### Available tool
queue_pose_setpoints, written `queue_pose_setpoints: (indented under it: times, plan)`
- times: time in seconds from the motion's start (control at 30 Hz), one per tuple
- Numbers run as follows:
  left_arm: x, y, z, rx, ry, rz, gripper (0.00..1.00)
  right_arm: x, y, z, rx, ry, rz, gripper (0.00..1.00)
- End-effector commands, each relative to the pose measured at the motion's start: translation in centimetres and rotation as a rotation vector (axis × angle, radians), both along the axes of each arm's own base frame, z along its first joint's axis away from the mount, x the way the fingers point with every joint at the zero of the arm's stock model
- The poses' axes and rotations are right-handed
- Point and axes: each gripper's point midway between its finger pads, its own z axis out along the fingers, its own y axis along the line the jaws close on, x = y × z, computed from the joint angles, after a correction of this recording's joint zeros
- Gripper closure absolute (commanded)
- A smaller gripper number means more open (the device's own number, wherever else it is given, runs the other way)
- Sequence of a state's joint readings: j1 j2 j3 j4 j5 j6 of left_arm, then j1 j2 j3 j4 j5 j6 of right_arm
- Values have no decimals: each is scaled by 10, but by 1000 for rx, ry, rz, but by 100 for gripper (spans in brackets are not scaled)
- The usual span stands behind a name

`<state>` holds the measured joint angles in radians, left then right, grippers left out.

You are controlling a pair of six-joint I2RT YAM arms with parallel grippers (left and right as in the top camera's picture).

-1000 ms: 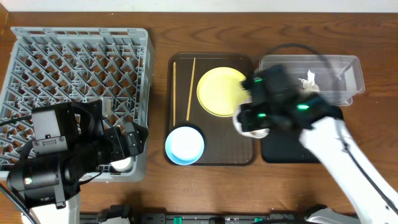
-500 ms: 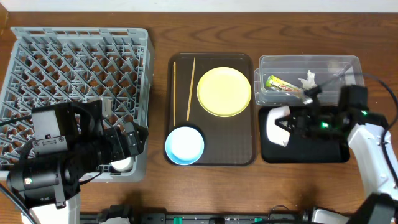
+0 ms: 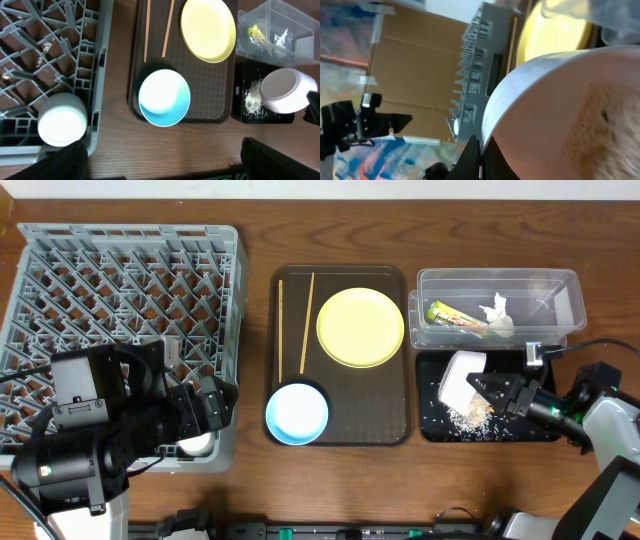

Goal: Sort waste into correct bins and load items into the dishwasher
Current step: 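Tip the white bowl over the black tray to empty the rice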

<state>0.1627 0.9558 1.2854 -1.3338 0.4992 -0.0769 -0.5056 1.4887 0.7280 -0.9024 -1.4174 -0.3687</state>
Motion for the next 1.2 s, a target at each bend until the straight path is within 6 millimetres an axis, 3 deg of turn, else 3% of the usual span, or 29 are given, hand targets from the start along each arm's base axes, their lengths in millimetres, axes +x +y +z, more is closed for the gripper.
queue_pose_setpoints:
  times: [0.0,0.23,0.33,0.47,0.53,0.57,0.67,0.73,0.8,0.83,0.9,0.93,1.03,1.17]
  plan:
    - [1,-1,6,-1,-23,-15,2,5,-4,4,-30,-118,-2,99]
    - [1,-1,6,-1,-23,-15,2,0,0,8,-5,-120,5,99]
    - [1,-1,6,-1,-23,-15,2,-3,-1,-13,-112,-62,27,99]
    - [1,-1,6,-1,-23,-15,2,-3,4,19,48,-139,5,99]
    - [1,-1,6,-1,-23,-15,2,1,-1,0,-51,-107,14,99]
    - [1,-1,6,-1,-23,-15,2,3,-3,-1,-20,-35,-3,99]
    - [1,-1,6,-1,-23,-15,2,-1,5,26,85,-143,4,99]
    - [1,-1,6,-1,-23,-15,2,-1,6,15,-14,-166,29,99]
    - [1,-1,6,-1,-23,-15,2,6,-3,-11,-87,-9,6,99]
    - [1,-1,6,-1,-23,-15,2,6,-1,-6,-32,33,-4,99]
    - [1,-1,6,-1,-23,-15,2,3,7,19,52,-99,21,99]
    - [1,-1,6,-1,-23,-15,2,2,9,21,39,-129,31,99]
    - [1,-1,6,-1,-23,-15,2,5,5,-13,-95,52,24,99]
    - [1,-1,6,-1,-23,-15,2,-3,23,-4,-122,44,92,99]
